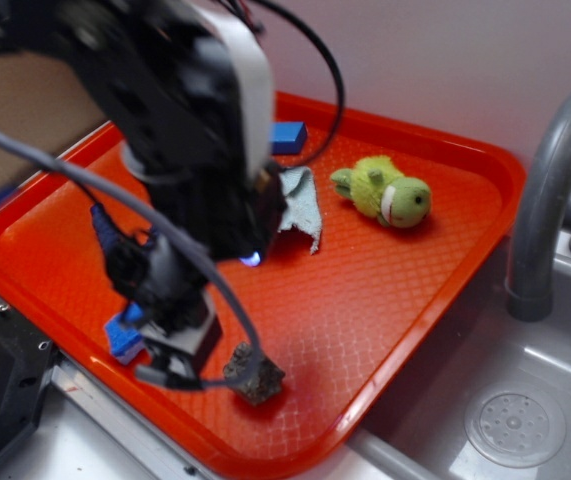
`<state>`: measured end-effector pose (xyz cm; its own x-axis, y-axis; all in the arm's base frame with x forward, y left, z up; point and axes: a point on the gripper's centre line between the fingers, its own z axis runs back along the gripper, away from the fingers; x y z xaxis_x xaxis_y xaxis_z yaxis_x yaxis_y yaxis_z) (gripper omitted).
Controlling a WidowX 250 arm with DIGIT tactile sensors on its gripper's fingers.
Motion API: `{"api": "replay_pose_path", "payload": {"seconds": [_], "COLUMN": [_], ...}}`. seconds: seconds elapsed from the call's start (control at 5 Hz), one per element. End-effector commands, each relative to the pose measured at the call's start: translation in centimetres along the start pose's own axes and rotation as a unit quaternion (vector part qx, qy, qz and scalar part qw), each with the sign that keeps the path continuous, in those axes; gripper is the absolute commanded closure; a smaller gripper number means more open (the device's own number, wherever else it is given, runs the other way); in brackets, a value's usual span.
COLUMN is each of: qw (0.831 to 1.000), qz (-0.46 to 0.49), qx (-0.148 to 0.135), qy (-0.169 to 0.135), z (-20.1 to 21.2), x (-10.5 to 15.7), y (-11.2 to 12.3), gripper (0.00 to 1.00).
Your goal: Grab the rock.
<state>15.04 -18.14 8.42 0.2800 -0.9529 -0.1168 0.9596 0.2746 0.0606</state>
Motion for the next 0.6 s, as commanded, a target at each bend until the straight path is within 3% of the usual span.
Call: {"api": "replay_pose_path", "payload": {"seconds": [0.0,0.4], "qw": [0.999,0.997], "qz": [-0.020,-0.047], "qx": [-0.019,-0.036], "qy": [0.028,0.053], "z": [-3.9,-6.3], "x": [0.0,0.4], "y": [-2.3,-3.6], "gripper": [0.00,0.00]}}
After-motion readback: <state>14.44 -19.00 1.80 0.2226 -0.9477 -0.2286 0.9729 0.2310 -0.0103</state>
